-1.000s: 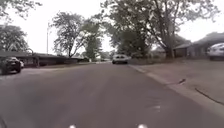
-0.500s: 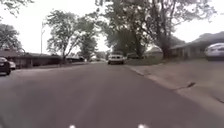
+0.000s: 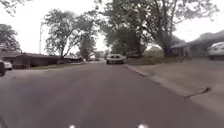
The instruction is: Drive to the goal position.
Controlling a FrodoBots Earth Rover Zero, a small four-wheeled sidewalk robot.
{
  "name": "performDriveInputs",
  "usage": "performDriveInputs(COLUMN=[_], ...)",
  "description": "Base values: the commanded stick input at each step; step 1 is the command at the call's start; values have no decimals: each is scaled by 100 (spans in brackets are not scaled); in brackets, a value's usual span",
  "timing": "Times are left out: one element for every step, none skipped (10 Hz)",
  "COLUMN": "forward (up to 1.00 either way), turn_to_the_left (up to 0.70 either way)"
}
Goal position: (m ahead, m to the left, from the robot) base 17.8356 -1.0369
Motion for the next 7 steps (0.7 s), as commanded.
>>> performDriveInputs(forward=[100, 100, 100, 100, 100, 100, 100], turn_to_the_left=[0, 0, 0, 0, 0, 1, 9])
